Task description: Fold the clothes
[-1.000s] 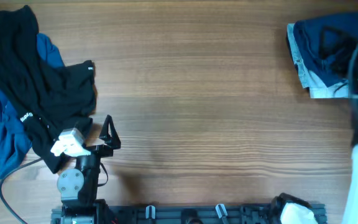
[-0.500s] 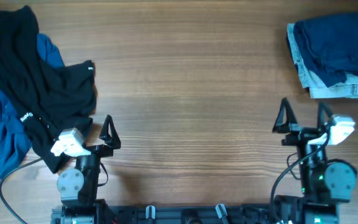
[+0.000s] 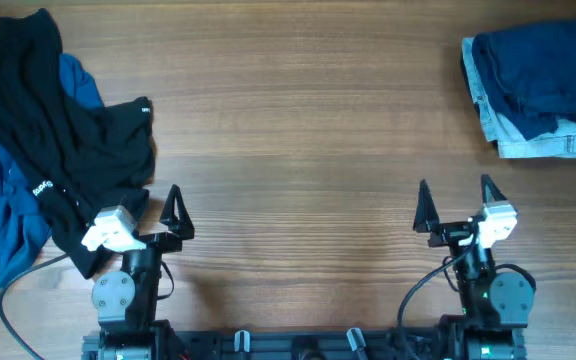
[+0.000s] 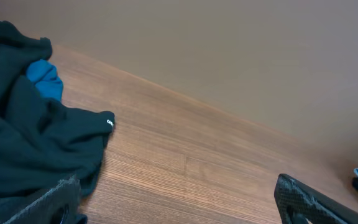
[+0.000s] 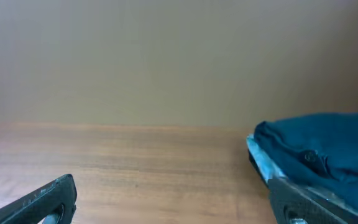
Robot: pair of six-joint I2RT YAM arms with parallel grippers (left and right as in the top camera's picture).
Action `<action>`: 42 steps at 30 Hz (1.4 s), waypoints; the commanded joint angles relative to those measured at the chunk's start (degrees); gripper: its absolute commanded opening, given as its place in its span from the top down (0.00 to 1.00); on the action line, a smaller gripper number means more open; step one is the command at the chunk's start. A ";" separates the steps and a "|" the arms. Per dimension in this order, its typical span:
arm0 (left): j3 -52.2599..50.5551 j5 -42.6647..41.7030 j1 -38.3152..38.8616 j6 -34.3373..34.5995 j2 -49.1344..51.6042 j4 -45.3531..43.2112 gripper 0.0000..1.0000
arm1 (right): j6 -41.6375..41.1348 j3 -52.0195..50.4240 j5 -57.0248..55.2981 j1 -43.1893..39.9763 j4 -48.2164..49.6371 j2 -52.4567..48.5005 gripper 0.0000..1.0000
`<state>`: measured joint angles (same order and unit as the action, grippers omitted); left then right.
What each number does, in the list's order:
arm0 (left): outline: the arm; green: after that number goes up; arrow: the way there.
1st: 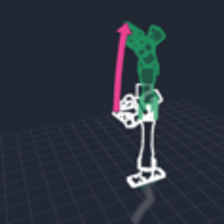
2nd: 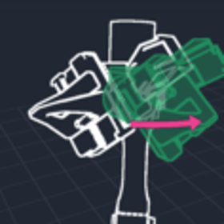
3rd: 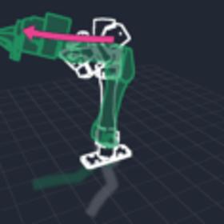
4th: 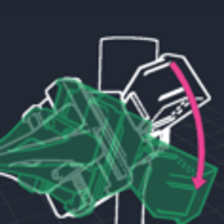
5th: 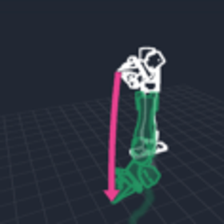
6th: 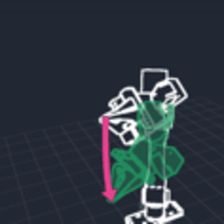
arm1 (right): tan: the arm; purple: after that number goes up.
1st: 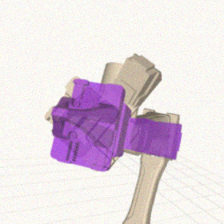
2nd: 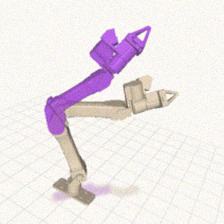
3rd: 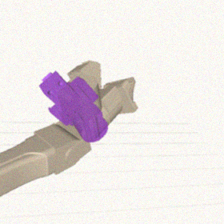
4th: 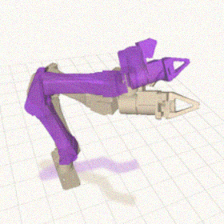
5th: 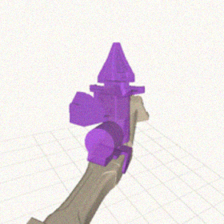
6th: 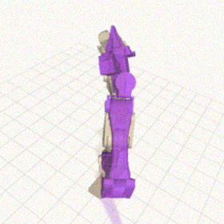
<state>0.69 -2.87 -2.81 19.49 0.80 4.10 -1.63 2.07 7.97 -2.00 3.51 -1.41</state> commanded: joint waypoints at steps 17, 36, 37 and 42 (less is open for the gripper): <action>-0.37 -0.28 -0.57 0.50 -0.31 0.09 0.00 | 1.49 -1.77 1.09 0.22 -2.73 0.98 0.00; -0.37 -0.28 -0.57 0.50 -0.31 0.09 0.00 | 1.51 -1.77 1.09 0.22 -2.73 0.98 0.00; -0.37 -0.28 -0.57 0.50 -0.31 0.09 0.00 | 1.51 -1.77 1.07 0.22 -2.73 0.98 0.00; -0.37 -0.28 -0.57 0.50 -0.31 0.09 0.00 | 1.51 -1.77 1.09 0.22 -2.73 0.98 0.00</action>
<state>0.69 -2.87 -2.81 19.49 0.80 4.10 -0.93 0.38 8.14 -2.02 0.69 -1.04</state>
